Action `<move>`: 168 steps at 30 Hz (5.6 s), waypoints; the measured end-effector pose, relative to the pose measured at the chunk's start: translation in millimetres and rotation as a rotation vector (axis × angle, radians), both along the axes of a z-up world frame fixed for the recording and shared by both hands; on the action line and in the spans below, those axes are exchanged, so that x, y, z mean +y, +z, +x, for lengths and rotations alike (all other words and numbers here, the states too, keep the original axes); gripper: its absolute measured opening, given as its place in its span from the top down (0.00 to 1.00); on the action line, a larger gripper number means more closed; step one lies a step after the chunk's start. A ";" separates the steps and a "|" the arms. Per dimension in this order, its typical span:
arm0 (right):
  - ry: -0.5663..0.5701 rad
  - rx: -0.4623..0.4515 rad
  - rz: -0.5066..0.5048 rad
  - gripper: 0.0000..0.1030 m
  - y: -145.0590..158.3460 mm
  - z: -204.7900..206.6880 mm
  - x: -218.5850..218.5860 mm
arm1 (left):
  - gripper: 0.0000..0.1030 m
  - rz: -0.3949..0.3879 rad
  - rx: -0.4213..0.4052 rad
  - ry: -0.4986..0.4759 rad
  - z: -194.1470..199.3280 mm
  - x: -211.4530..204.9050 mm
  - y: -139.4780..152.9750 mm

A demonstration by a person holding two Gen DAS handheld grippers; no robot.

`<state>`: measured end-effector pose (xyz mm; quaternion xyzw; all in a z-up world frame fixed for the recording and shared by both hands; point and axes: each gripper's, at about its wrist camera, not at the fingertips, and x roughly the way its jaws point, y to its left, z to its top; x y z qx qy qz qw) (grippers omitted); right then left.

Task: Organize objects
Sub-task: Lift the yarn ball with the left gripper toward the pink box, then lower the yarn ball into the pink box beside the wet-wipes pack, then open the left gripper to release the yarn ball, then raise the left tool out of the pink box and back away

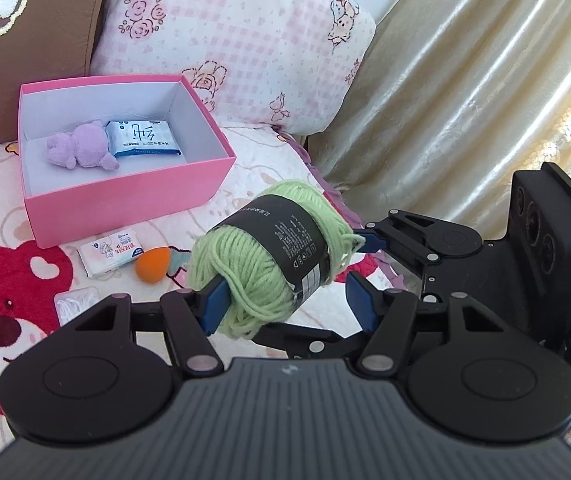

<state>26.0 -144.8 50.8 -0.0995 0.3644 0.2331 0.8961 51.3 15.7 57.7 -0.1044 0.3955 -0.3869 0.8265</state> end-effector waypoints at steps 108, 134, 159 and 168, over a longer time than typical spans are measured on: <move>-0.143 0.069 -0.070 0.56 -88.0 243.0 -27.8 | 0.57 0.121 0.231 0.300 278.8 -57.8 -115.6; -0.139 0.015 -0.065 0.50 -13.1 154.7 -19.1 | 0.53 0.281 0.045 0.165 182.3 -30.7 -10.0; -0.096 -0.014 -0.036 0.47 16.7 77.4 -13.5 | 0.51 0.301 0.058 0.059 81.0 3.5 20.0; -0.031 -0.011 -0.018 0.47 14.1 52.3 -18.2 | 0.49 0.427 -0.022 0.024 46.9 -12.2 27.7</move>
